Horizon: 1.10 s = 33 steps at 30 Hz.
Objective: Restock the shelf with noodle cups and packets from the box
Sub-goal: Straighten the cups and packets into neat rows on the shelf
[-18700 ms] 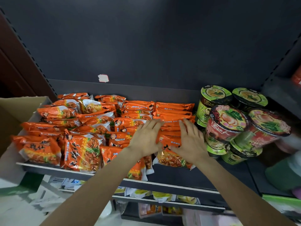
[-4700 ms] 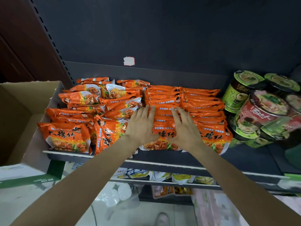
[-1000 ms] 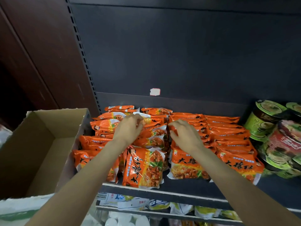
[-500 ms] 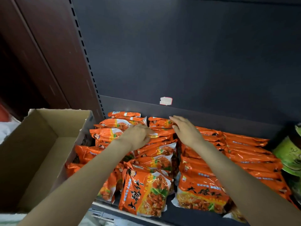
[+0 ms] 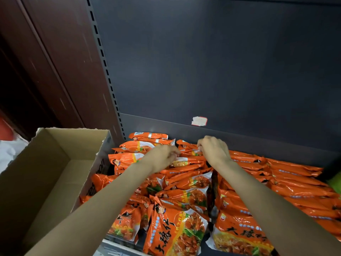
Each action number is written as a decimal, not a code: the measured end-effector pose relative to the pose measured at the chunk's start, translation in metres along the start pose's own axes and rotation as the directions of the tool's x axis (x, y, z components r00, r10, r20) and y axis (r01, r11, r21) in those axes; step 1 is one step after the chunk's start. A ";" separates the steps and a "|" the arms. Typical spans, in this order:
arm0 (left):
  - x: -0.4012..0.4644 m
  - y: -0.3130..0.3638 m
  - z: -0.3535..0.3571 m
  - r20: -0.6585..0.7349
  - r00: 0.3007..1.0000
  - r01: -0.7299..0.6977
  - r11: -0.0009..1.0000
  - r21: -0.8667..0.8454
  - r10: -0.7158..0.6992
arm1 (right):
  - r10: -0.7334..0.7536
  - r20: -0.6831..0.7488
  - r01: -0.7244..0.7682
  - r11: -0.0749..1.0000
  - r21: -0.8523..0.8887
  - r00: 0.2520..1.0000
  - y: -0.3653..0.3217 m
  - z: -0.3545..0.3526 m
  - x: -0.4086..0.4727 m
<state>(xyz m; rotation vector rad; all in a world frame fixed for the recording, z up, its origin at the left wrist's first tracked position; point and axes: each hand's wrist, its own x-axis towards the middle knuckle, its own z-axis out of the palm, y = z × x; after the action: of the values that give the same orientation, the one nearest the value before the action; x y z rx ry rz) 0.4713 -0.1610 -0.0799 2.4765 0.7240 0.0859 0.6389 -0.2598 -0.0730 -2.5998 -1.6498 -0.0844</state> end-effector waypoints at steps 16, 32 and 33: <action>0.035 -0.001 0.006 -0.066 0.988 0.152 0.951 0.268 -0.140 | 0.030 0.065 -0.033 0.999 0.039 0.997 0.009 0.001 0.005; 0.024 0.002 0.008 -0.200 0.972 0.153 0.976 0.154 -0.121 | 0.226 -0.071 -0.174 0.886 0.429 0.972 0.018 -0.002 0.001; 0.024 0.001 0.006 -0.210 0.971 0.149 0.979 0.140 -0.118 | 0.233 -0.067 -0.181 0.881 0.438 0.970 0.021 -0.001 -0.001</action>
<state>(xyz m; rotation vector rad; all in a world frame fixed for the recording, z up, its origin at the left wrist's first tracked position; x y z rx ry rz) 0.4934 -0.1522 -0.0861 2.5823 1.0172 0.2405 0.6574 -0.2693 -0.0726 -2.3569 -1.1774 0.1221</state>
